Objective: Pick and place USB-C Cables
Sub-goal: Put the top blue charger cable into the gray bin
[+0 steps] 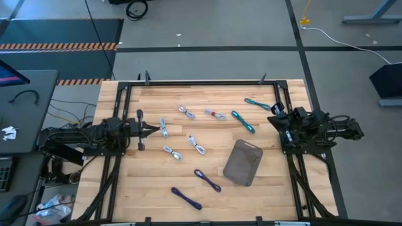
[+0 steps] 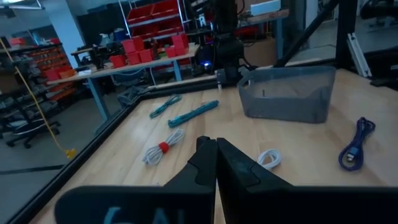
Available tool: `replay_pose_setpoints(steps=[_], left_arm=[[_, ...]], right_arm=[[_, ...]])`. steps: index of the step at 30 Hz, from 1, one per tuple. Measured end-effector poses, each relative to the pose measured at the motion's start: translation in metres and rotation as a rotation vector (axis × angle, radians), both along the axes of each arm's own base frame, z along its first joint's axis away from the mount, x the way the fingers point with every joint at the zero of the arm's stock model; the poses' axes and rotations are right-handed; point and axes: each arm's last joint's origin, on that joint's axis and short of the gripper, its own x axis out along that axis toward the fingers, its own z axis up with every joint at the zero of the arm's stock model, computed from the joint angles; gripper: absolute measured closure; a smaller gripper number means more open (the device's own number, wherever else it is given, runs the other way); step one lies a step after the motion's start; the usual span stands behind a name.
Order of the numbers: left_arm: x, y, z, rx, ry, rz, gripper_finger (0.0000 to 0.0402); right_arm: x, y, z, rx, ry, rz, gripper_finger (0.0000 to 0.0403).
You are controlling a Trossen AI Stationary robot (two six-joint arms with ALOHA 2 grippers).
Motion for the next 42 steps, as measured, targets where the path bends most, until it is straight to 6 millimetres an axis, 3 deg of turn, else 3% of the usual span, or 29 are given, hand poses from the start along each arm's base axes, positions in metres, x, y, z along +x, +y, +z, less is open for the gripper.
replay_pose_setpoints(steps=[8, 16, 21, 31, 35, 42], left_arm=[[0.000, 0.000, 0.002, -0.015, -0.021, 0.000, 0.0392], [-0.001, 0.000, 0.018, -0.394, -0.241, -0.029, 0.0392], [-0.005, 0.000, 0.033, -0.511, -0.411, -0.078, 0.0392], [-0.011, 0.001, 0.046, -0.372, -0.555, -0.033, 0.0392], [-0.011, 0.001, 0.050, -0.413, -0.571, -0.027, 0.0390], [-0.011, 0.004, 0.066, -0.449, -0.522, 0.066, 0.0321]], right_arm=[[-0.003, -0.007, 0.003, 0.090, -0.034, -0.223, 0.0392], [-0.006, -0.006, 0.008, 0.118, -0.105, -0.143, 0.0392], [-0.006, -0.006, 0.008, 0.169, -0.108, -0.140, 0.0392], [-0.008, -0.006, 0.011, 0.175, -0.146, -0.137, 0.0392], [-0.008, -0.007, 0.020, 0.189, -0.149, -0.165, 0.0391], [0.009, -0.010, 0.056, 0.226, -0.006, -0.276, 0.0357]])
